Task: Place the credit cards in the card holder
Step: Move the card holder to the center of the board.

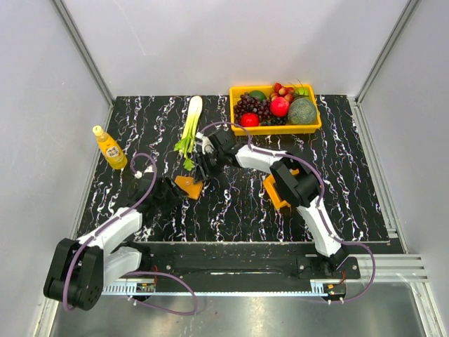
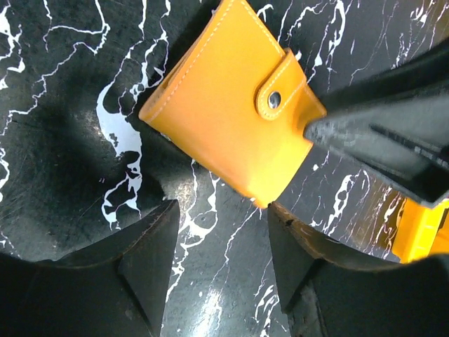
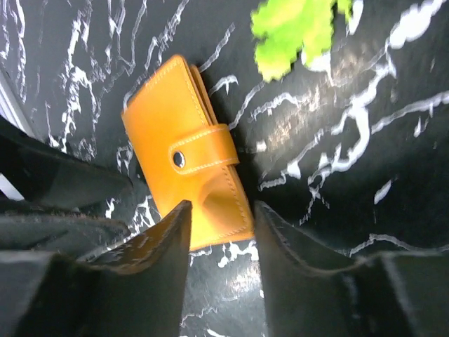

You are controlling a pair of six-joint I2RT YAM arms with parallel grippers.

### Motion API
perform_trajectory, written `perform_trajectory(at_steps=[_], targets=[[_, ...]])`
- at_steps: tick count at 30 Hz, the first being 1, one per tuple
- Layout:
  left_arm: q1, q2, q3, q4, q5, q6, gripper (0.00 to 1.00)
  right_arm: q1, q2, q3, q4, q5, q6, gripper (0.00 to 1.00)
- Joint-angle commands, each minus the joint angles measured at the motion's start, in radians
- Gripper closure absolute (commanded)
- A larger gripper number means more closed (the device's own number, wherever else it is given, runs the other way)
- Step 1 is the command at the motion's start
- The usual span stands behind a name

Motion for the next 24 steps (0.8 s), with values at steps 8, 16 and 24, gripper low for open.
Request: perform_trajectory(at_steps=[8,16,24], targets=[[0.005,0.152,0.062,0.113,0.033,0.056,0.55,0.021,-0.213,-0.396,0.231,-0.082,0.115,0.72],[-0.050,0.238,0.105,0.149,0.130,0.161,0.67,0.067,-0.343,-0.573,0.348,-0.037,0.189,0.78],[-0.060,0.160,0.076,0.052,0.038,0.112,0.52,-0.018,-0.423,-0.500,0.182,0.195,0.143,0.54]])
